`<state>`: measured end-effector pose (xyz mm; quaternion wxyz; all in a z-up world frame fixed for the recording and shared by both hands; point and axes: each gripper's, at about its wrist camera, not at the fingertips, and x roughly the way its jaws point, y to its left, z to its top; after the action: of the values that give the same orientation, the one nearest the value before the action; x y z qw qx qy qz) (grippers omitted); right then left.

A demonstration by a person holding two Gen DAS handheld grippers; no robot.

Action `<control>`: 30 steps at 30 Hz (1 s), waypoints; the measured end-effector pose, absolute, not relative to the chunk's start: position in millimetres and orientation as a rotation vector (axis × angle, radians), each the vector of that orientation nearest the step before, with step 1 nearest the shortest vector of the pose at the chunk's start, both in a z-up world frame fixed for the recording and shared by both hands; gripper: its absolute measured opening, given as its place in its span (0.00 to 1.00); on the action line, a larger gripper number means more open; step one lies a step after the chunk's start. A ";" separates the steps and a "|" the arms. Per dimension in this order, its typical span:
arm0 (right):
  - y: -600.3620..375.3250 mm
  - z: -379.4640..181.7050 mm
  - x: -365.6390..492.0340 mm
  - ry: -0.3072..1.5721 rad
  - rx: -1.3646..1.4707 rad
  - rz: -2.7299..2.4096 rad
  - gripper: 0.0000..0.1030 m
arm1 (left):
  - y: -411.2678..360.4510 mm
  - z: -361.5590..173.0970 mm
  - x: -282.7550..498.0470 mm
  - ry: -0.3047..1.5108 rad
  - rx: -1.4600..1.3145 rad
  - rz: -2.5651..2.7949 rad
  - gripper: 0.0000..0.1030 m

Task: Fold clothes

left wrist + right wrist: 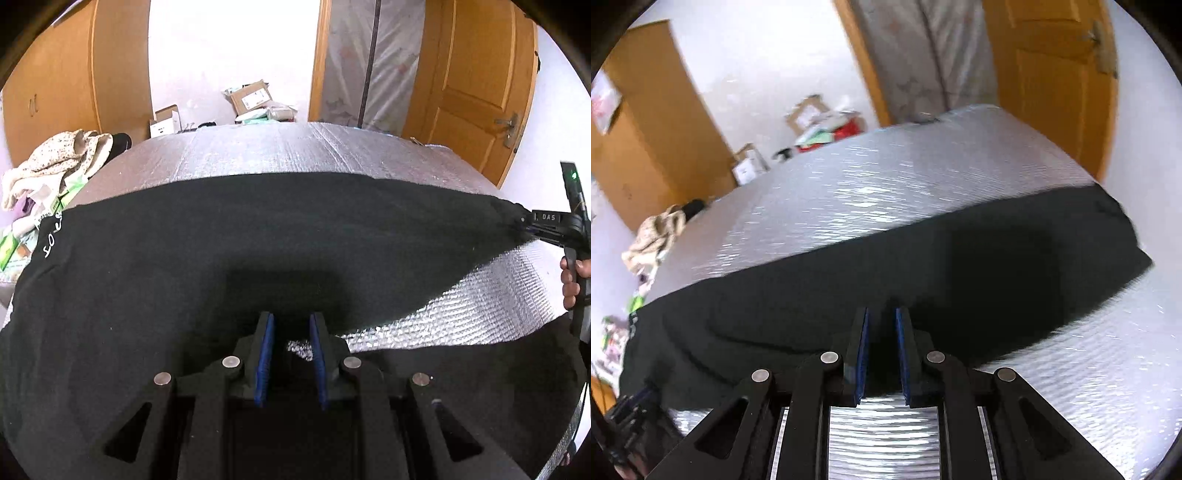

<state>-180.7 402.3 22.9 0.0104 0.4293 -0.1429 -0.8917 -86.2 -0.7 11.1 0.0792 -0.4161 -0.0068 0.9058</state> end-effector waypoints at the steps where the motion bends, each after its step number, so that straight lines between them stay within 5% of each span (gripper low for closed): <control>1: 415.3 18.5 -180.5 -0.498 1.357 -2.792 0.14 | 0.0 10.6 -86.0 -0.007 -1.243 2.706 0.19; 14: 516.9 8.4 -159.7 -1.001 1.276 -2.907 0.12 | -1.9 6.8 -84.8 -0.012 -1.229 2.693 0.20; 30: 422.7 90.8 -112.5 -0.644 1.020 -2.736 0.17 | 11.0 29.4 -71.6 0.012 -1.198 2.774 0.20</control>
<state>-112.5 422.7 90.8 0.0754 0.3403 -0.2147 -0.9124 -71.6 11.0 29.4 0.0599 -0.3956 0.0040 0.9164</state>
